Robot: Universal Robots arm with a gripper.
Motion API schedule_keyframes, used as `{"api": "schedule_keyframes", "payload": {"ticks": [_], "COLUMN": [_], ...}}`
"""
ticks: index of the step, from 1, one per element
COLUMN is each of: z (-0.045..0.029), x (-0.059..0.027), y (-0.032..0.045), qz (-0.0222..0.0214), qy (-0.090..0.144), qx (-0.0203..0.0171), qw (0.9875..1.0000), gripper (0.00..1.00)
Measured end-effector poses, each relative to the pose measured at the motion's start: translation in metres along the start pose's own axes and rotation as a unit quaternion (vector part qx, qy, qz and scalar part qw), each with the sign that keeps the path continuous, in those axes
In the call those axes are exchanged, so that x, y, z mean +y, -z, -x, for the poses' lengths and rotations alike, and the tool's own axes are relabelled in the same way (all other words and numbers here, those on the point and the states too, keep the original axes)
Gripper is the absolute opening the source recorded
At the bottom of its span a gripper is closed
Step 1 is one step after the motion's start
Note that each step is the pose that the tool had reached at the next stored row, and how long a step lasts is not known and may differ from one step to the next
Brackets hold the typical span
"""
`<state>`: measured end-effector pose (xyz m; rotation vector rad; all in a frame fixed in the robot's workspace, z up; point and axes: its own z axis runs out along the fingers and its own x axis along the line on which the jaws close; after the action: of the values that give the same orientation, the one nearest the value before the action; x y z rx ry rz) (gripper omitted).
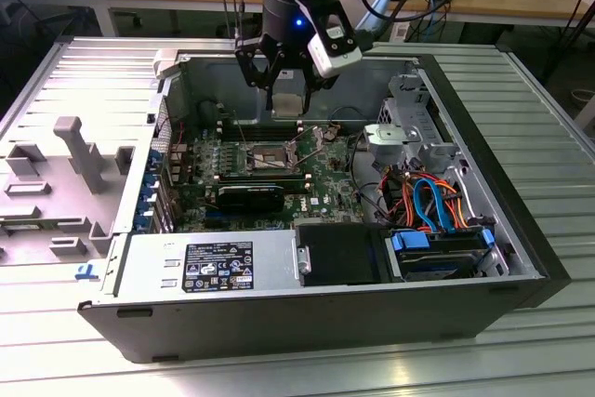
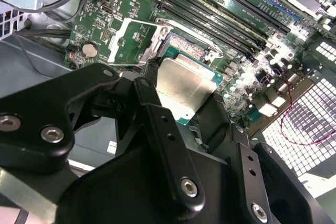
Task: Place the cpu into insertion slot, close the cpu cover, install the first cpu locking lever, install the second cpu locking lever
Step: 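Place the cpu into insertion slot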
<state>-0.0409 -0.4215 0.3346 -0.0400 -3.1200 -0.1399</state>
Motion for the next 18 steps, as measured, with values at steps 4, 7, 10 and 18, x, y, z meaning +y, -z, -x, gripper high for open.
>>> {"api": "schedule_keyframes", "payload": {"ticks": [4,7,10,18], "z": [0.0,0.0,0.0,0.0], "x": [0.0,0.0,0.0,-0.0001], "y": [-0.0001,-0.0001,-0.0002,-0.0005], "qz": [0.0001,0.0001,0.0,0.0003], "qy": [0.0,0.0,-0.001,-0.014], "qx": [0.0,0.0,-0.0001,-0.0013], "qw": [1.0,1.0,1.0,0.9999], "gripper": [0.54,0.54,0.54,0.54]}}
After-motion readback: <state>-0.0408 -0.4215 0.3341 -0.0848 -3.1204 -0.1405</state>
